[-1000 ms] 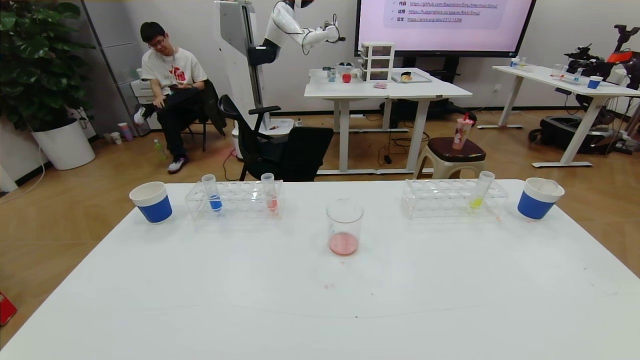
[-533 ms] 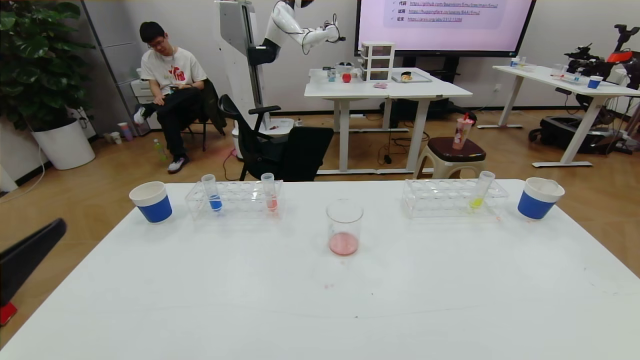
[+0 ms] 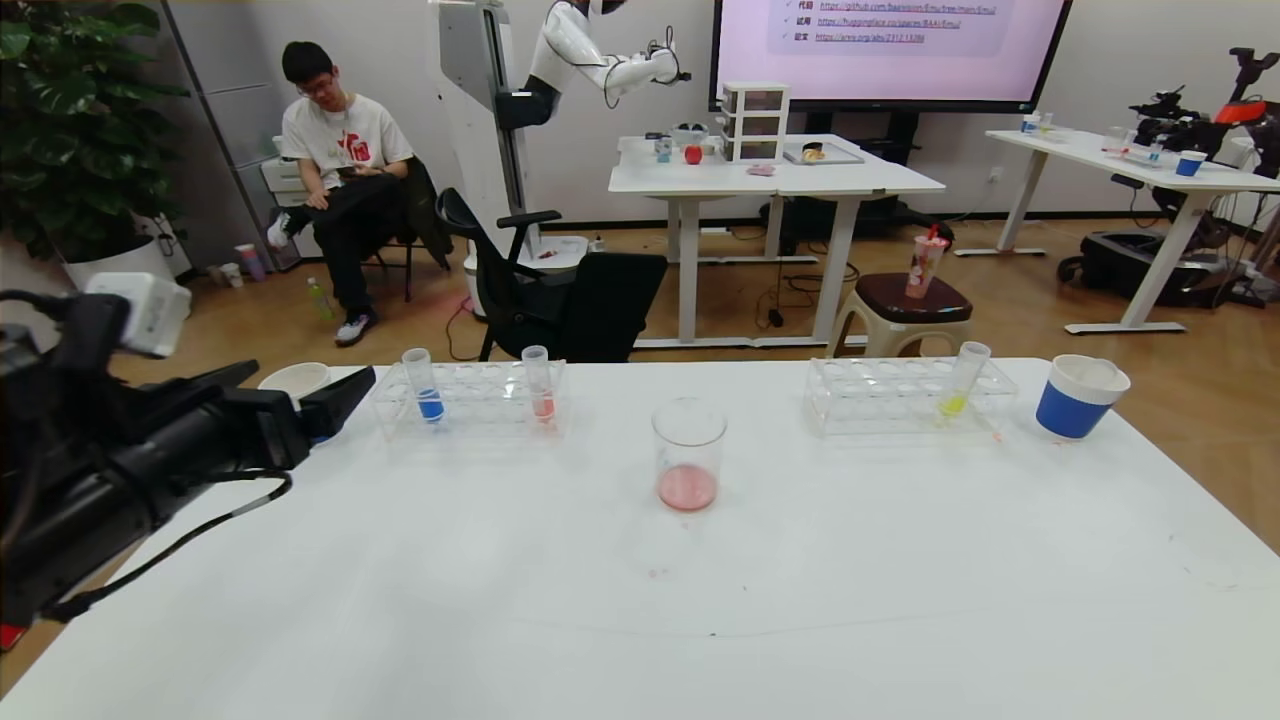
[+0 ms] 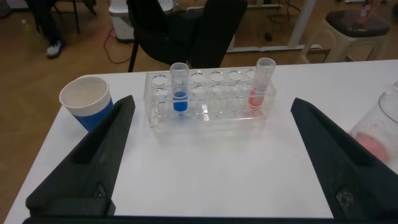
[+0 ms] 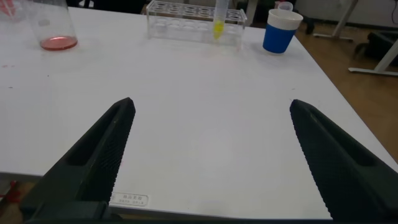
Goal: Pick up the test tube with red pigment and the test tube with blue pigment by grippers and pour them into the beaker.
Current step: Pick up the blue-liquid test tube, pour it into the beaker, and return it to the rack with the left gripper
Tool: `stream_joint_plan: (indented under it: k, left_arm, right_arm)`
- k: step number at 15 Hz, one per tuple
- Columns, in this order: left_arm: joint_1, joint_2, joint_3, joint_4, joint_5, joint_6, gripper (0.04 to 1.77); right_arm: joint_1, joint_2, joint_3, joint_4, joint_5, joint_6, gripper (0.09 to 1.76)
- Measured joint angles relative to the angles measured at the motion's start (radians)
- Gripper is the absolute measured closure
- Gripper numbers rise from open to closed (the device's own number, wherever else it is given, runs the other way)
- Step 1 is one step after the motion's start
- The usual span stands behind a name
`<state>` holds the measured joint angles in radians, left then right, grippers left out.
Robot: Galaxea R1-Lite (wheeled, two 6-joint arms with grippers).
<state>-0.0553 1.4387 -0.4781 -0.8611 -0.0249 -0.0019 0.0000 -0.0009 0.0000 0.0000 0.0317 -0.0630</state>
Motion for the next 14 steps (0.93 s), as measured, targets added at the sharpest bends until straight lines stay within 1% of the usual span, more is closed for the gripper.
stream_joint_plan:
  k: [4,7,9,11,14]
  left_arm:
    - [-0.006,0.347,-0.005,-0.357,0.011,-0.002,0.06]
    - [-0.009,0.556,-0.026,-0.562,0.052,-0.009,0.06]
    - [-0.008,0.653,-0.068,-0.612,0.065,-0.013,0.06]
    - [-0.003,0.709,-0.126,-0.616,0.071,-0.016,0.06]
    - [0.002,0.778,-0.238,-0.612,0.097,-0.016,0.06]
  right_arm:
    - [0.000,0.000,0.000,0.000,0.000,0.000,0.11]
    - [0.000,0.000,0.000,0.000,0.000,0.000,0.11]
    - [0.000,0.000,0.000,0.000,0.000,0.000,0.11]
    - [0.000,0.000,0.000,0.000,0.000,0.001,0.11]
    - [0.000,0.000,0.000,0.000,0.000,0.000,0.11]
